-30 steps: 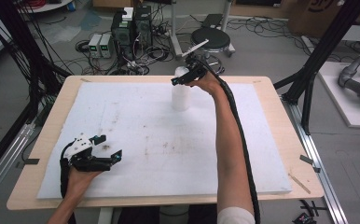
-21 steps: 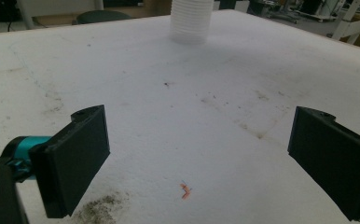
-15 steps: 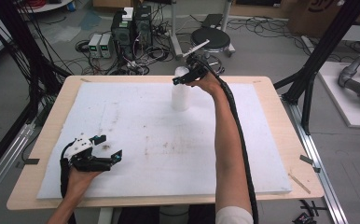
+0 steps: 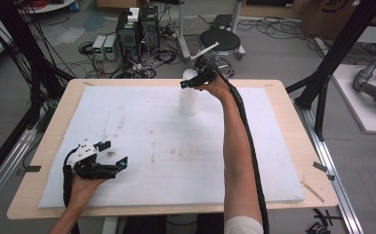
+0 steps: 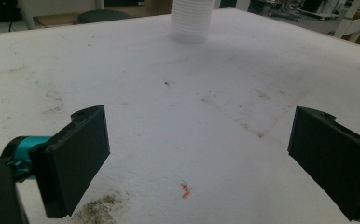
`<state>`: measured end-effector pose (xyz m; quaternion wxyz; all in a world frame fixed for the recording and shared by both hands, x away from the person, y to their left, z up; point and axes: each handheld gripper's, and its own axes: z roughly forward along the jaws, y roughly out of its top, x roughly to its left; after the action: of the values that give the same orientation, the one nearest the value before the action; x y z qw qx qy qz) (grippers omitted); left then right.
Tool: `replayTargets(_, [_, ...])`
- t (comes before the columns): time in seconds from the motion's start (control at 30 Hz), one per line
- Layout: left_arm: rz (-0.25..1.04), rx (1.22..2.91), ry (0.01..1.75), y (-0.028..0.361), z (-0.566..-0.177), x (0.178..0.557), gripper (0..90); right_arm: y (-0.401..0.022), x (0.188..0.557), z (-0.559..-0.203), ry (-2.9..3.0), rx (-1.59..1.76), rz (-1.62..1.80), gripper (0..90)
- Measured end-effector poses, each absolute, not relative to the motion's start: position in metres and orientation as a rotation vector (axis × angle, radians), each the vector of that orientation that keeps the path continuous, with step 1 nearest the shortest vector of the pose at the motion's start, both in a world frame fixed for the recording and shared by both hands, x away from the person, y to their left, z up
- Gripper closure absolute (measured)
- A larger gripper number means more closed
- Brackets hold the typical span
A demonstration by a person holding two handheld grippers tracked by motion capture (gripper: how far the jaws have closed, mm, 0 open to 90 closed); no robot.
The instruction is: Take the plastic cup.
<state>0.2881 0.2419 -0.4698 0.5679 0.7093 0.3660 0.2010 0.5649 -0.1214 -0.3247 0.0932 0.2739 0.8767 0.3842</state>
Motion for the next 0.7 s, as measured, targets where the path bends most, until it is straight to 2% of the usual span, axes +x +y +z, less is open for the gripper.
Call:
replayTargets(0.5, [0.471, 1.672, 0.861, 0.241, -0.47, 0.288, 5.2, -0.121, 0.563, -0.319, 2.586, 0.818, 1.151, 36.6])
replayTargets(0.7, [0.476, 1.675, 0.856, 0.241, -0.47, 0.288, 5.2, -0.119, 0.563, -0.302, 2.575, 0.81, 1.16, 37.0])
